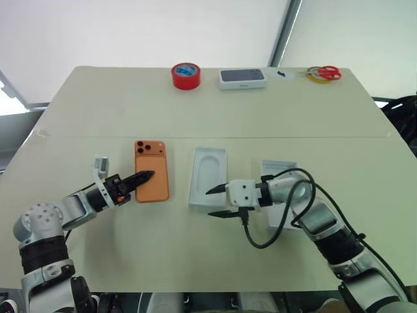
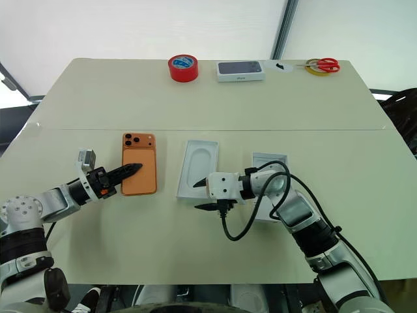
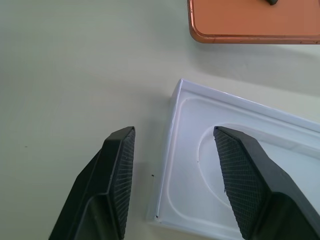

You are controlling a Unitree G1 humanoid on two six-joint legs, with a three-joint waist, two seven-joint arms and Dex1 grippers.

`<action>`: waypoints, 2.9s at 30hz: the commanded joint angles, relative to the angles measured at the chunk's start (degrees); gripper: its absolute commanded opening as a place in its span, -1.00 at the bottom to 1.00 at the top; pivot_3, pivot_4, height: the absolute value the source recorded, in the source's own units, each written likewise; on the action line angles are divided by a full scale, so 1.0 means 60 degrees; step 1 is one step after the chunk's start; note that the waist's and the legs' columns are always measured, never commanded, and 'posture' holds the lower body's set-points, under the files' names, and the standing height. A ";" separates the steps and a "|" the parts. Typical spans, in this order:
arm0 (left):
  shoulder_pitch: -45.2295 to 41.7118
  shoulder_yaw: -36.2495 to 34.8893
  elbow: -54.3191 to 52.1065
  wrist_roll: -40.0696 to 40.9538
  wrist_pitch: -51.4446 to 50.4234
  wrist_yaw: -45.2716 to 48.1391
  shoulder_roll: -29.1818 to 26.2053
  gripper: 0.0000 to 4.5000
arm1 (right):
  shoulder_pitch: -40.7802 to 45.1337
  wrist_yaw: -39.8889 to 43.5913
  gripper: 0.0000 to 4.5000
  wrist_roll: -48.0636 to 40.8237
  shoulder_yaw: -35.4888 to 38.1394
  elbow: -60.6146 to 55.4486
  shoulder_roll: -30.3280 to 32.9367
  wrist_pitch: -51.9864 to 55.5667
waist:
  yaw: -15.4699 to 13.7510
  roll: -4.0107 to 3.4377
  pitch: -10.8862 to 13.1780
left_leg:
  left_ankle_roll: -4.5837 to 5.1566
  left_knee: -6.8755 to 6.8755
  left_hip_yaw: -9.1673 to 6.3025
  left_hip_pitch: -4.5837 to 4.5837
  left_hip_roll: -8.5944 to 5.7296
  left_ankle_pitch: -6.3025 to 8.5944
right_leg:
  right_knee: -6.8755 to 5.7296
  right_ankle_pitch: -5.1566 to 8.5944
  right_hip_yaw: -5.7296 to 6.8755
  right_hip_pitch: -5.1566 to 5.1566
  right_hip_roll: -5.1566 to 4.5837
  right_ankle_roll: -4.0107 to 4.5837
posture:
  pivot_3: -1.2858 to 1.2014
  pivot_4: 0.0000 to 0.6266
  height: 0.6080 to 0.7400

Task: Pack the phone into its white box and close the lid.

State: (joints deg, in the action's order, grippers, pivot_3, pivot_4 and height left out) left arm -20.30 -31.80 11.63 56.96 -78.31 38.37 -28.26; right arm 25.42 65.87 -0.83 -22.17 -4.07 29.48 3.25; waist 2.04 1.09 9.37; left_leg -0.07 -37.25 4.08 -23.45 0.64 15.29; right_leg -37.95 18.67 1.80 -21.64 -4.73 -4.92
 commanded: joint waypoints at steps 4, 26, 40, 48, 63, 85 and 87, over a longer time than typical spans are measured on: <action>-0.0033 0.0075 -0.0300 0.0233 0.0198 0.0163 -0.0174 -1.00 | 0.0294 -0.0028 -0.12 -0.0026 -0.0117 -0.0060 -0.0074 0.0051 | -0.0001 0.0001 0.0000 | 0.0000 -0.0001 0.0000 0.0000 0.0000 0.0000 | 0.0000 0.0000 0.0001 0.0001 0.0000 0.0000 | 0.03 -0.52 0.84; -0.0637 -0.0010 -0.0470 0.0589 0.0251 -0.0311 -0.0019 -1.00 | 0.0303 -0.0145 -0.98 -0.0143 -0.0221 -0.0273 -0.0187 0.1175 | -0.0027 0.0004 0.0001 | 0.0001 -0.0012 -0.0001 0.0000 0.0000 -0.0001 | -0.0003 0.0000 0.0003 0.0006 0.0001 0.0000 | 0.03 -0.52 0.84; -0.1818 0.0456 -0.0415 0.1049 0.0310 -0.1249 0.1077 -1.00 | 0.0821 -0.1441 -0.98 0.0110 -0.0518 -0.0736 -0.1367 0.3506 | -0.0032 0.0006 0.0001 | 0.0002 -0.0024 0.0000 0.0000 0.0000 -0.0002 | -0.0011 0.0000 0.0004 0.0007 0.0015 -0.0001 | 0.03 -0.52 0.84; -0.1634 0.1018 -0.0201 0.0777 0.0566 -0.1093 0.1223 -1.00 | 0.0807 -0.0498 0.55 -0.0776 0.0050 -0.1821 -0.0371 0.3294 | -0.0190 0.0010 0.0004 | 0.0004 -0.0036 0.0001 -0.0001 -0.0001 -0.0002 | -0.0010 0.0000 0.0005 0.0015 0.0018 -0.0002 | 0.03 -0.52 0.84; -0.1837 0.1878 0.0903 0.0122 0.0794 -0.0720 0.1536 -0.79 | 0.1718 -0.1042 0.56 0.0057 0.0816 0.1589 0.0427 0.1058 | -0.0163 0.0025 0.0016 | 0.0012 -0.0070 0.0001 -0.0003 0.0018 0.0003 | -0.0009 0.0001 0.0012 0.0028 0.0036 -0.0004 | 0.03 -0.52 0.84; -0.2269 0.3125 -0.0232 -0.0939 0.0437 -0.0060 -0.0104 0.43 | 0.1681 -0.1284 0.57 0.0388 0.0841 0.1880 0.0088 0.0734 | -0.0169 0.0021 0.0021 | 0.0013 -0.0106 -0.0013 -0.0004 0.0018 0.0004 | -0.0018 0.0000 0.0020 0.0046 0.0036 -0.0005 | 0.03 -0.52 0.84; -0.2121 0.3042 -0.0436 -0.0972 0.0597 0.0009 -0.0353 0.43 | 0.1689 -0.1302 0.57 0.0412 0.0835 0.1932 0.0086 0.0683 | -0.0167 0.0019 0.0021 | 0.0013 -0.0102 -0.0013 -0.0004 0.0018 0.0004 | -0.0018 0.0000 0.0018 0.0043 0.0036 -0.0005 | 0.03 -0.52 0.84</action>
State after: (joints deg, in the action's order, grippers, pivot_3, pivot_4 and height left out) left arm -33.06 -12.51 11.47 51.13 -75.53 37.32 -29.40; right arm 34.34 58.39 1.60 -17.74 7.92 30.28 8.36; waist 1.03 1.20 9.50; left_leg 0.01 -37.86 4.00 -23.47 0.75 15.32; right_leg -38.06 18.67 1.91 -21.39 -4.52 -4.94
